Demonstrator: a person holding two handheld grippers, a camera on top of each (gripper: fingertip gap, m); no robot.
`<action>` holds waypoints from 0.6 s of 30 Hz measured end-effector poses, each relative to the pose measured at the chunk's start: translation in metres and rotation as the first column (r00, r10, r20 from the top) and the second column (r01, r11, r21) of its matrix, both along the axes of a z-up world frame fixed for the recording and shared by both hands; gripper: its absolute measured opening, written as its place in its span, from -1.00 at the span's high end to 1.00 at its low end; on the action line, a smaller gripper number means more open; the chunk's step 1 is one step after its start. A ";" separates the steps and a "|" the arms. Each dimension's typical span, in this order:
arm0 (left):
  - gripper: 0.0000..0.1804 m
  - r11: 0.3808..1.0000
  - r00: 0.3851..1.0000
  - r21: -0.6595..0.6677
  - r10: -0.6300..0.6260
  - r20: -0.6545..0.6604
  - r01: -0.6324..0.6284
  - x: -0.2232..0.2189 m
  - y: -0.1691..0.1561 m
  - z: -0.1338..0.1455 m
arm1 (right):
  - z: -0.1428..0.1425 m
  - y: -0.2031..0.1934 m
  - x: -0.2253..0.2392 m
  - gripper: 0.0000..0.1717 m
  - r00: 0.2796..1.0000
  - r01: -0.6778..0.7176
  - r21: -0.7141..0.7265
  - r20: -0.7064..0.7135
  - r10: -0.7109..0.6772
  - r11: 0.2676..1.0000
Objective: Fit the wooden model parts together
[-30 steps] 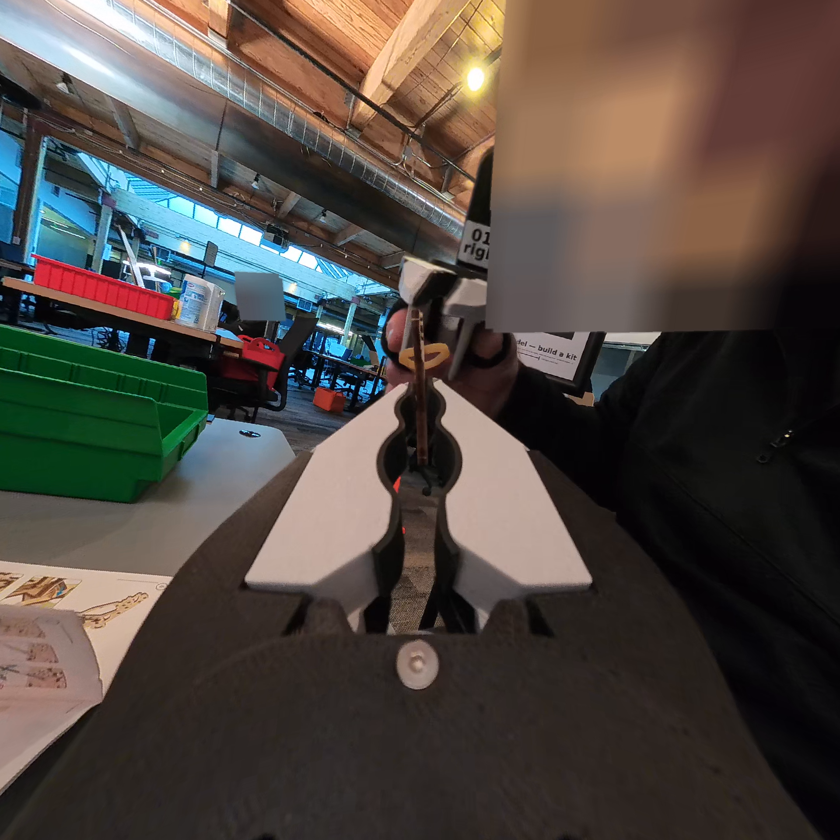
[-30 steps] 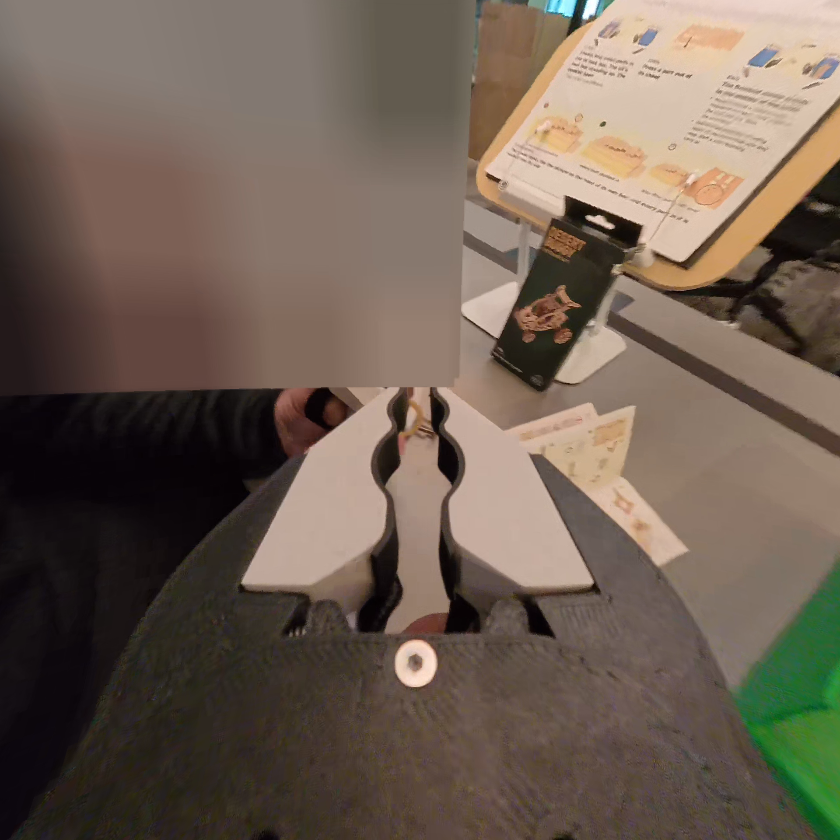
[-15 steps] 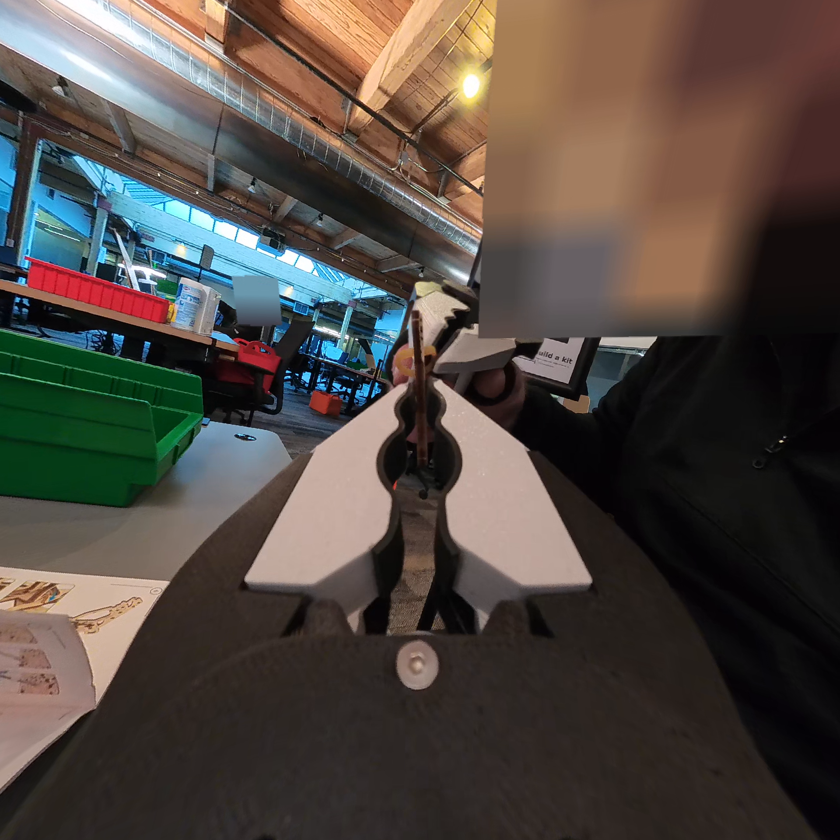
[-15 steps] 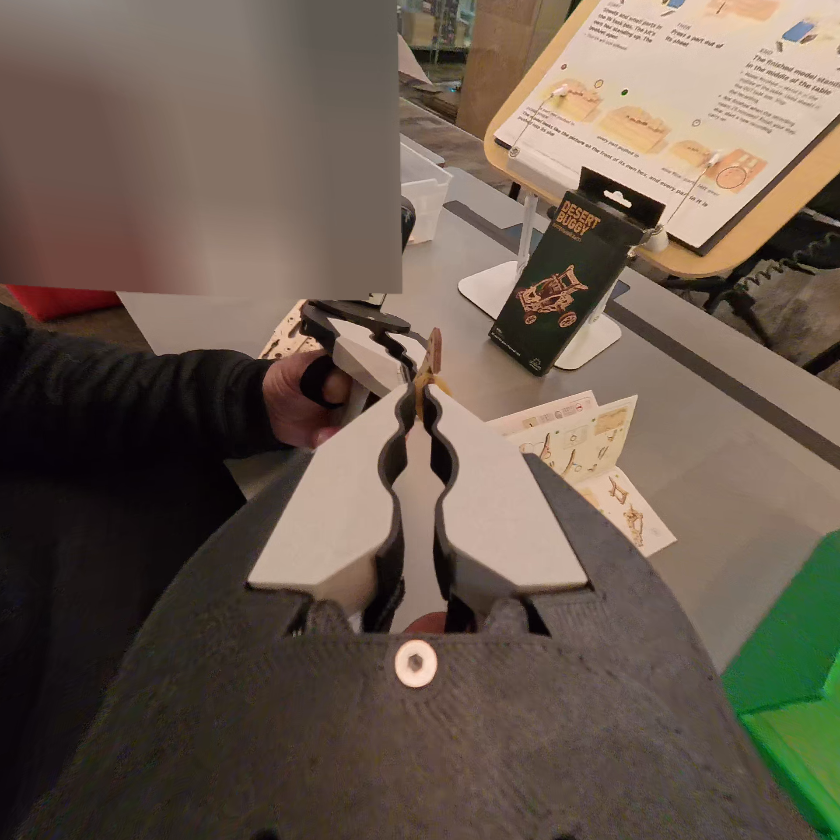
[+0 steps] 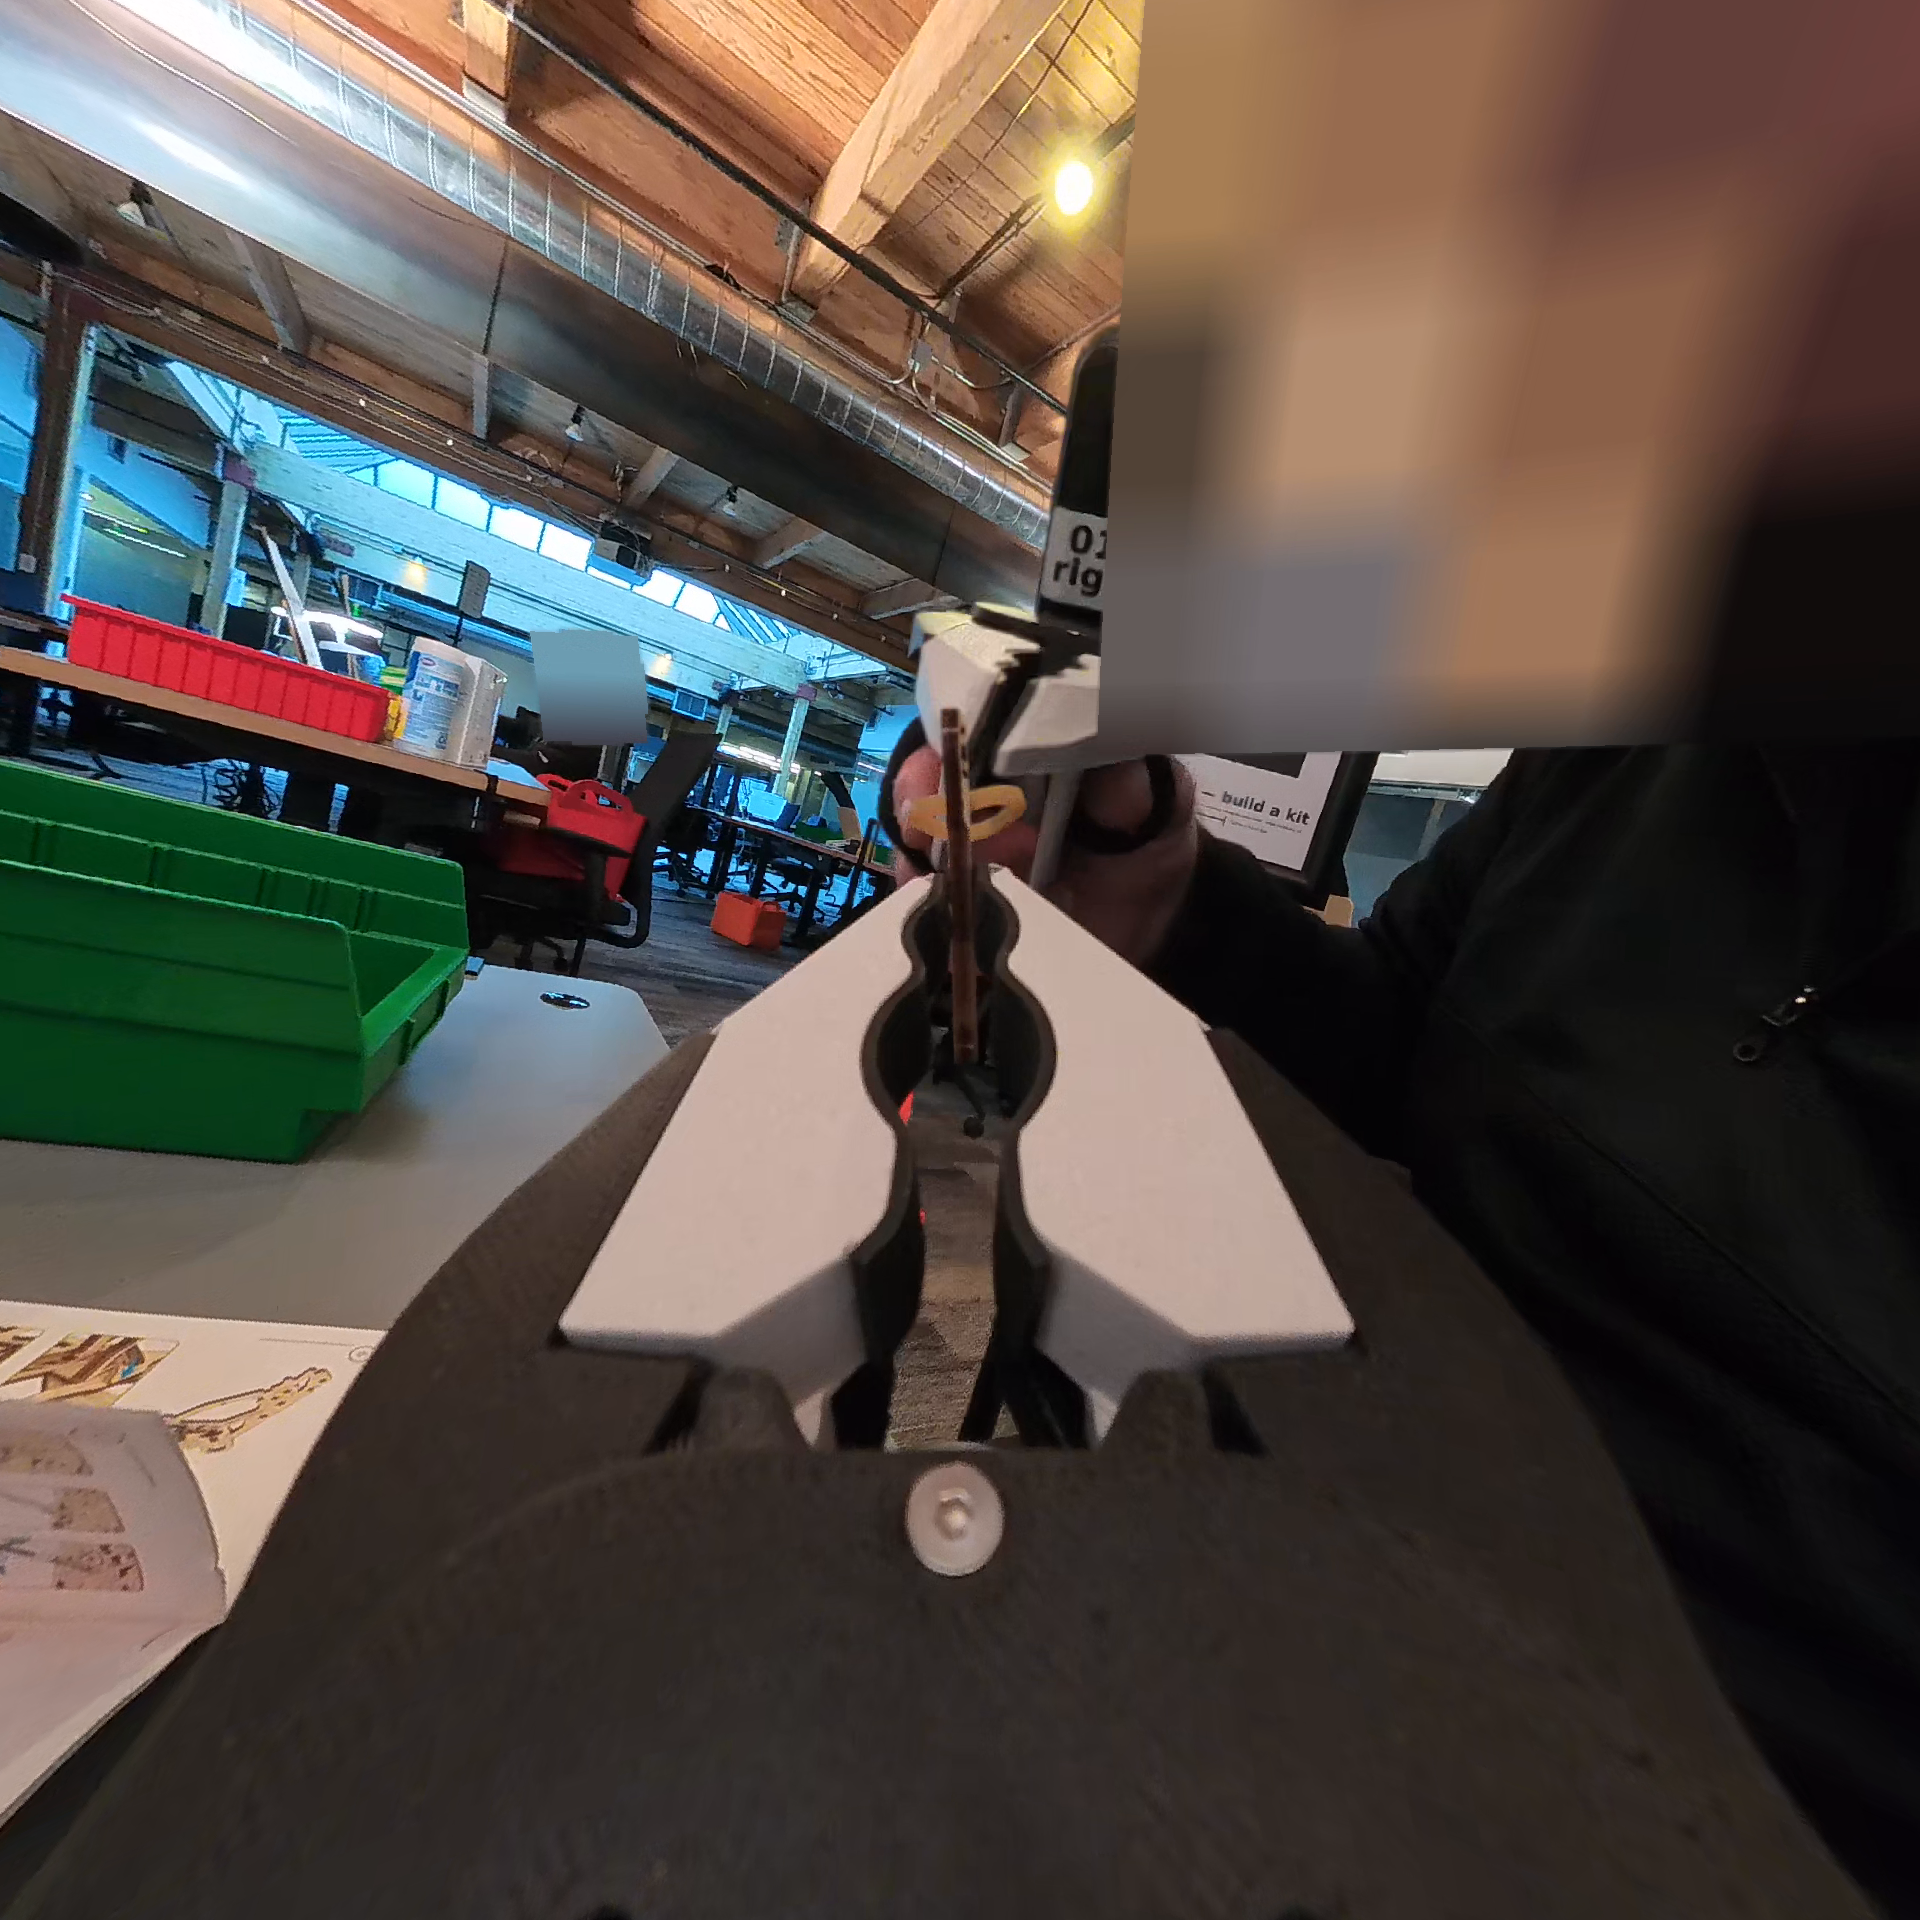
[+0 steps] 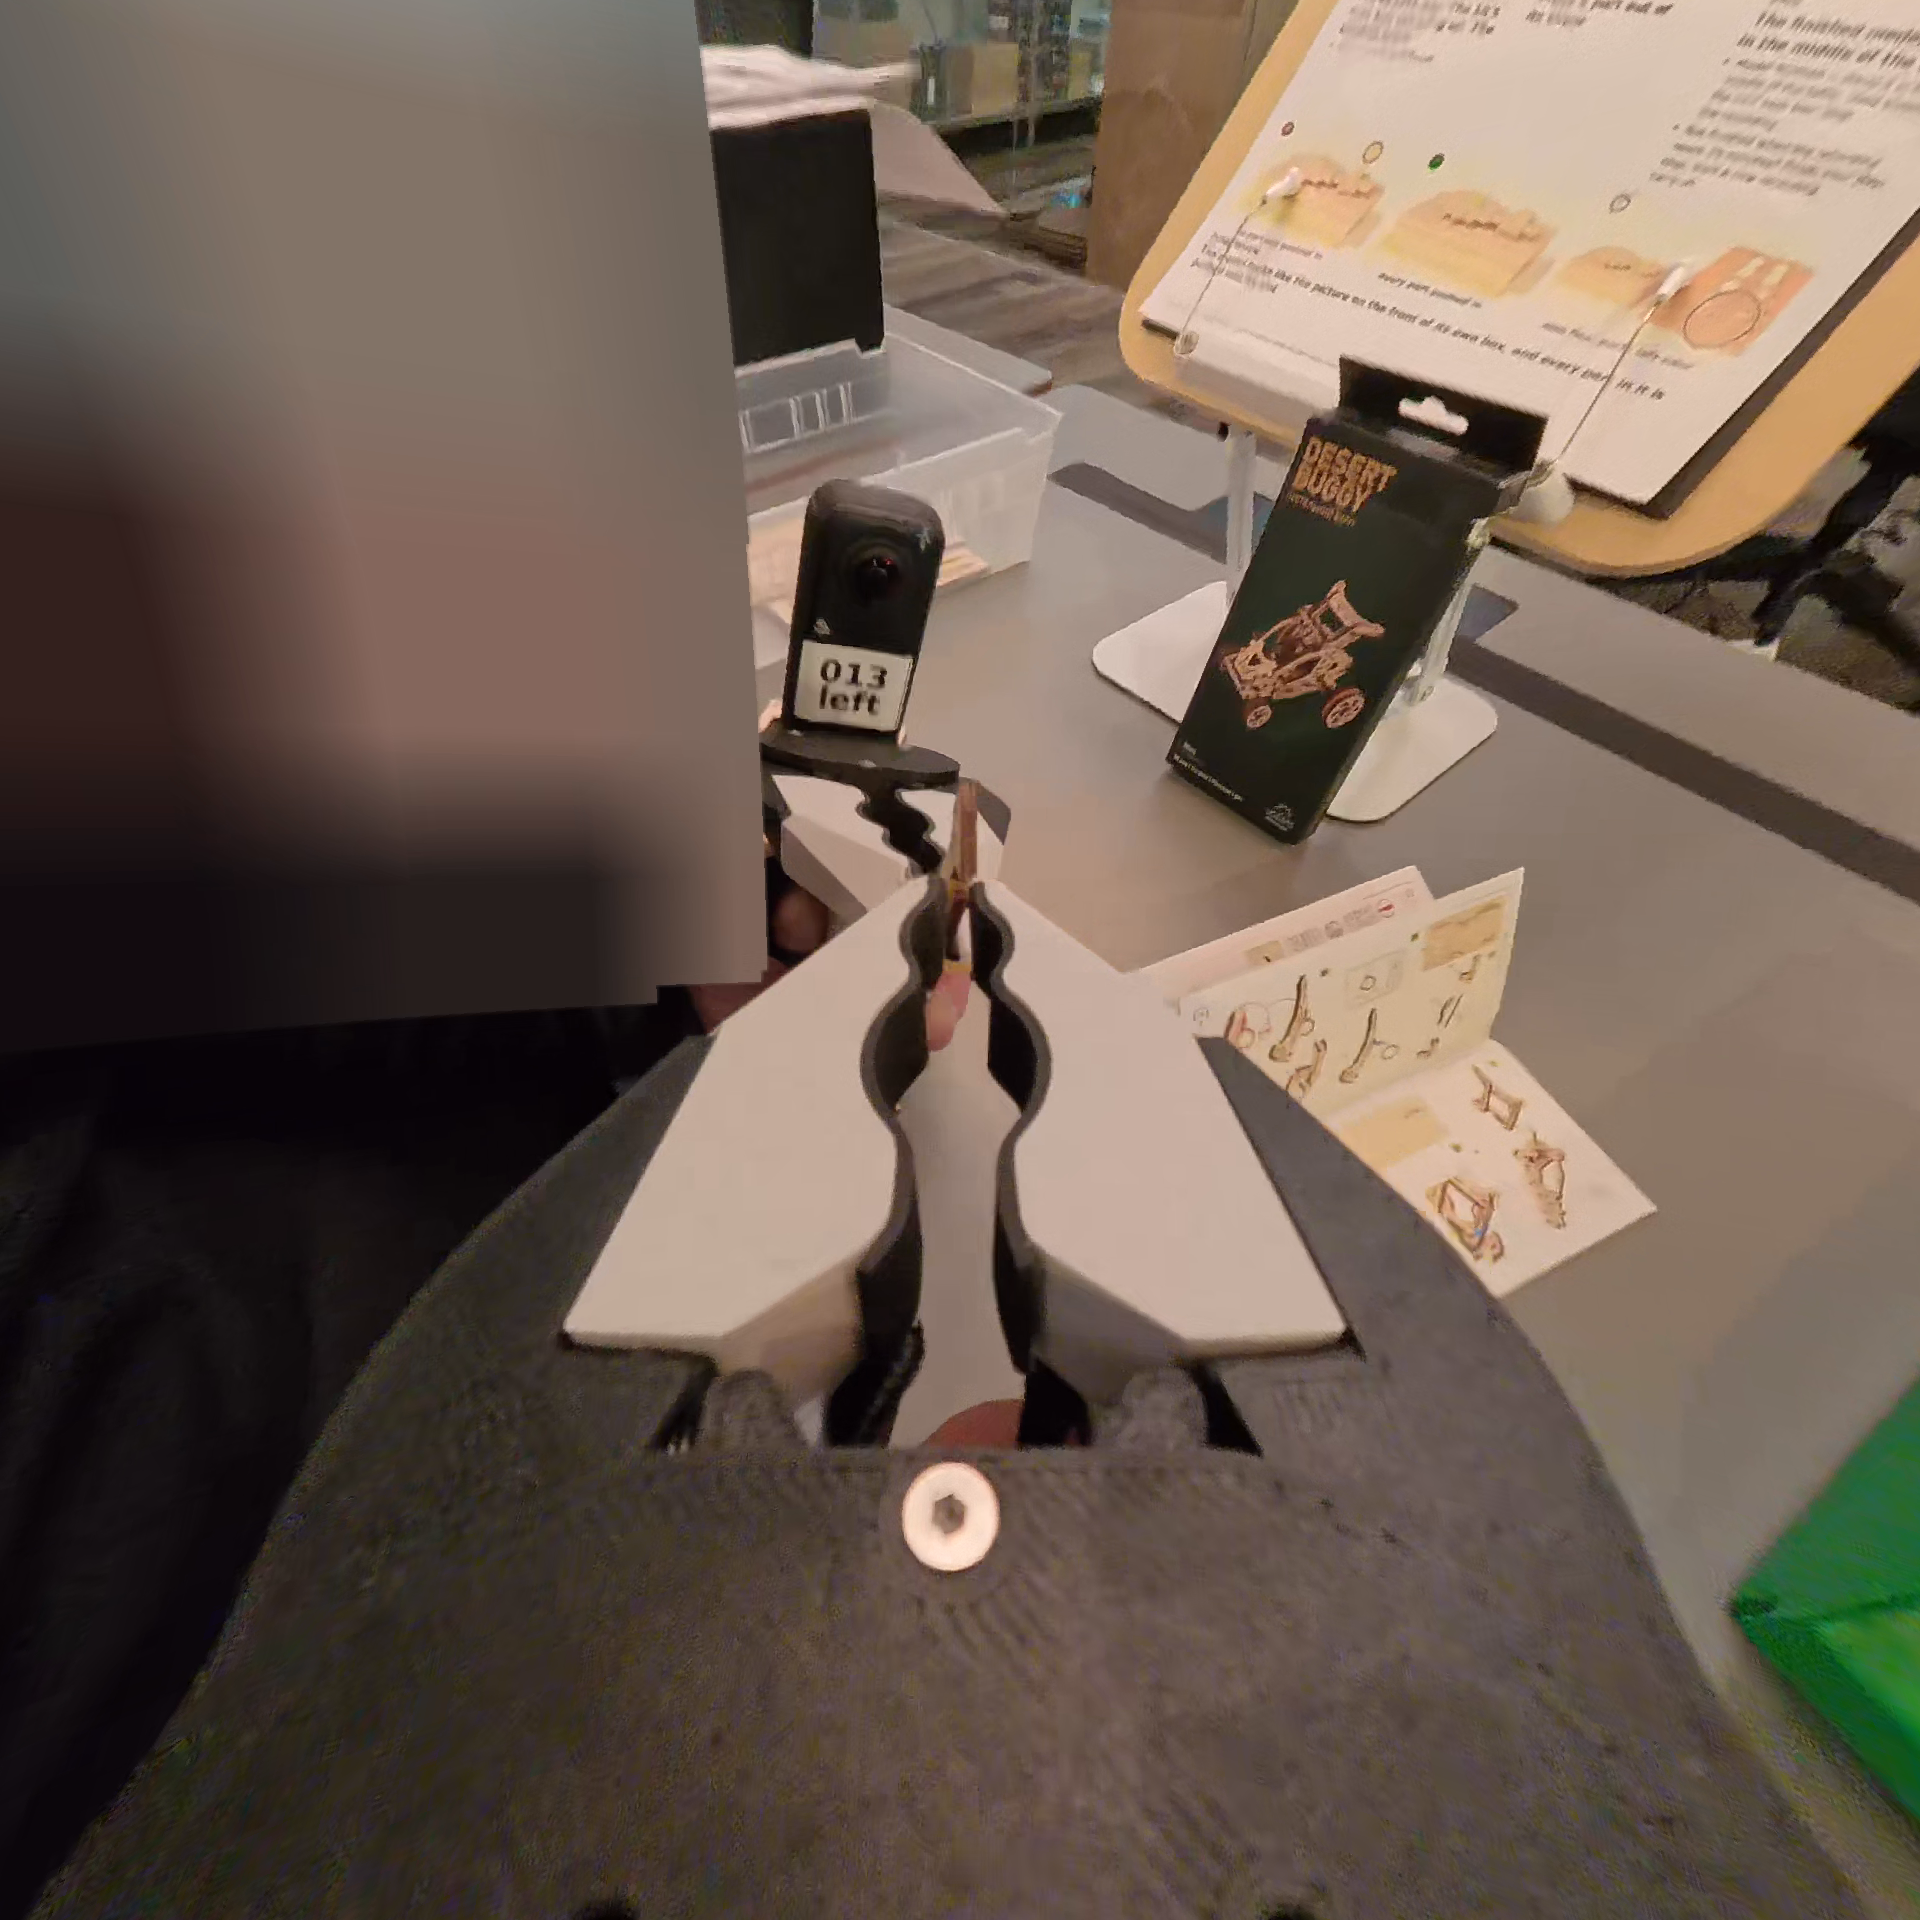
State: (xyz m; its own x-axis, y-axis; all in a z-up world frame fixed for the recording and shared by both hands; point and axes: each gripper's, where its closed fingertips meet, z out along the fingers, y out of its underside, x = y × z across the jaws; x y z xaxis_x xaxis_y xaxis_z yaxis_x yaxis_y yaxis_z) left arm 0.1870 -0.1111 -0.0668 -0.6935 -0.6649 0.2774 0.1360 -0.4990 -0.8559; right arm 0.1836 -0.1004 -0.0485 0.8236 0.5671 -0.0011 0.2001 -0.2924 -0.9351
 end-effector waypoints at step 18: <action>0.99 0.999 1.000 0.035 0.025 -0.009 -0.024 0.002 -0.001 -0.002 | -0.028 -0.001 -0.001 1.00 0.966 -0.066 -0.239 0.229 0.122 0.969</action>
